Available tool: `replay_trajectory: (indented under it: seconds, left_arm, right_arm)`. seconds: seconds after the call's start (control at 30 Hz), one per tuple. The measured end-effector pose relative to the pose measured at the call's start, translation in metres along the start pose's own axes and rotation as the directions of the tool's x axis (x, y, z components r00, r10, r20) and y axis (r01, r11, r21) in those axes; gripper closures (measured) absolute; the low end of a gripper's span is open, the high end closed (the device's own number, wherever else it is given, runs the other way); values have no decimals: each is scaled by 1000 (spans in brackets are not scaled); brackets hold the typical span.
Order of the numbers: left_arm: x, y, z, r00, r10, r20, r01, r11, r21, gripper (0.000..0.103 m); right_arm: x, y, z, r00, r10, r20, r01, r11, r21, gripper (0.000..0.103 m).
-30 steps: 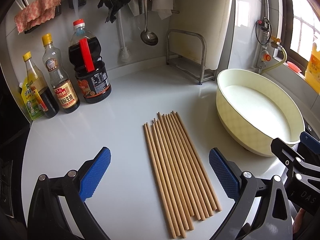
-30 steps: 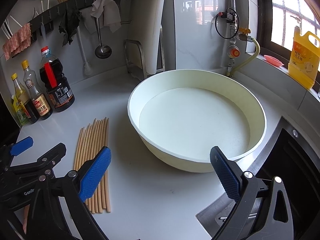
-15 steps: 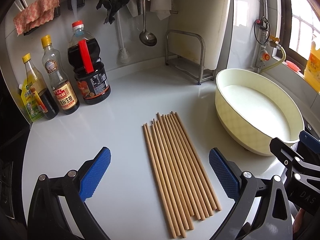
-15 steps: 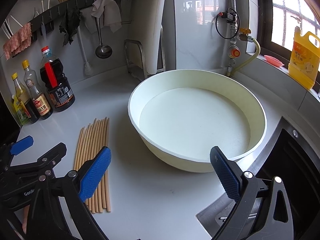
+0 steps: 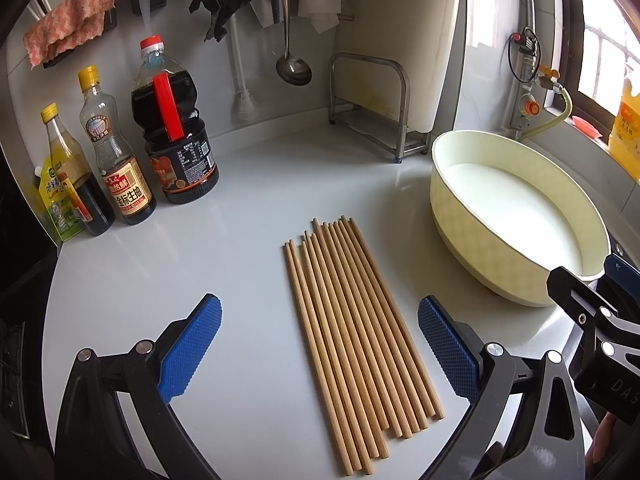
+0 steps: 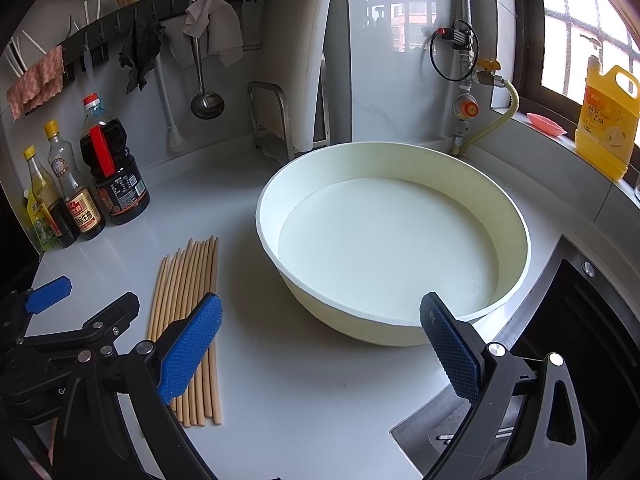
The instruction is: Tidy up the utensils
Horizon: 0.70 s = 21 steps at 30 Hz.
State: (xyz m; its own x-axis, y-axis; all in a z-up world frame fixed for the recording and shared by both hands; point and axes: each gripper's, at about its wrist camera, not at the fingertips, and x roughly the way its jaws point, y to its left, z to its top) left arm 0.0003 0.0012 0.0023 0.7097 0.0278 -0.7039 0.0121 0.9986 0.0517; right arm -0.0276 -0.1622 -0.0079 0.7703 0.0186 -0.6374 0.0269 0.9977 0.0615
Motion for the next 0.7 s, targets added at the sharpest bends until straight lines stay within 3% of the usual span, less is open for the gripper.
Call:
replay_trajectory:
  seconds: [0.7]
  left_arm:
    - [-15, -5, -3, 998, 17, 67, -18, 1000, 8, 6]
  right_arm:
    - [-17, 5, 2, 998, -34, 60, 35, 999, -23, 8]
